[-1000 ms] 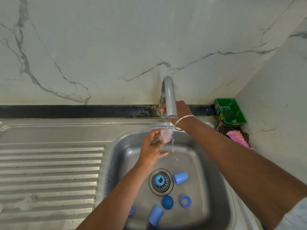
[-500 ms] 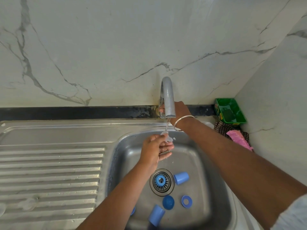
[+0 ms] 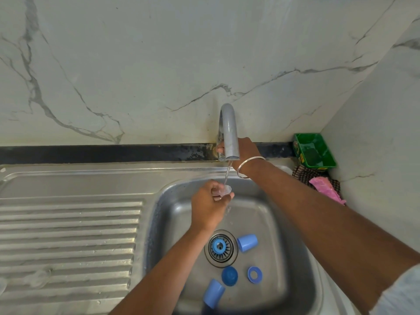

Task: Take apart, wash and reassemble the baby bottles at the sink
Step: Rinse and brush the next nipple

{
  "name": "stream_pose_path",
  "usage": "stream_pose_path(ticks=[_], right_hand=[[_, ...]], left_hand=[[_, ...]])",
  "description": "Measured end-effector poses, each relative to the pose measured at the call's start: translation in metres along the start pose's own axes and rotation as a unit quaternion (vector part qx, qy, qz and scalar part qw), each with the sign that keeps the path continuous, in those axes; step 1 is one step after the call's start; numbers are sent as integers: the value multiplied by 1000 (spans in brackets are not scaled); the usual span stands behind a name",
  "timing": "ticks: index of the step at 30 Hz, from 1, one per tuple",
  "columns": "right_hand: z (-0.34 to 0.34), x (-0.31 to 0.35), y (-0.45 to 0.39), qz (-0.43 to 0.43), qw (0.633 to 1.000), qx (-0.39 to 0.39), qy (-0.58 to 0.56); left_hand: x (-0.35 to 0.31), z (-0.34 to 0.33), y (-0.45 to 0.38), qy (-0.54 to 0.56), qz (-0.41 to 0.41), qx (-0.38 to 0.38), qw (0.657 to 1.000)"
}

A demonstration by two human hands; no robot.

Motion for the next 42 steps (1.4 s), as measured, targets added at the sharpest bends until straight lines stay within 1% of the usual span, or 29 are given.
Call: stream_pose_path(ticks=[2,5,8,11,13,14,17,20,24,26,28,29,32,34,37,39,40,42], right_hand=[[8,7,7,1,1000,-1,21],[9,10,10,5,1000,2,30],[9,12,10,16,1000,4,23],[12,13,12,14,1000,3,18],[13,13,13,9,1000,0,13],[14,13,14,10,1000,-2,10],[14,13,14,15,1000,-8,5],[14,14,16,16,1000,-9,-8],[18,17,20,15,999,-16,-25],[22,20,24,17,999,-23,-31],[25,25,30,23,999,-25,-31],[28,27,33,25,999,-27,-26],[30,25,38,23,998,-50,-15],[27,17,41,7,994,-79,-70],[19,7,44,-29,979,-116,-164],[17,2,45,-41,973,-120,-193],[15,0,45,-44,971,-119,-203],[11,-1,46,-48,971,-108,-208]], left_hand=[[-4,6,2,-12,-38,-14,999],[-6,15,2,35,-45,-27,998],[-14,11,4,9,-89,-7,996],[-19,13,8,13,-115,-26,993],[-25,9,12,-10,-147,-15,989],[-25,8,12,-5,-145,-13,989],[-18,17,5,23,-109,-38,993],[-22,14,5,-40,-101,-22,994],[-15,10,0,-67,-14,12,998],[-4,7,-1,7,65,39,997],[4,5,4,100,142,57,983],[9,4,6,125,174,60,975],[19,0,16,194,259,77,943],[24,-3,22,253,297,83,917],[34,-2,28,309,334,68,888],[45,-5,37,340,376,69,859],[54,-8,42,356,405,74,839],[73,-12,55,370,453,77,808]])
Point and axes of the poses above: each hand's wrist, its own y-axis away from the middle knuckle, its own z-axis out of the back of the hand, x = y × z, the point moved 9 cm from there along -y, towards the middle knuckle, and after that the axes turned 10 degrees about z, right-handed, at the moved point
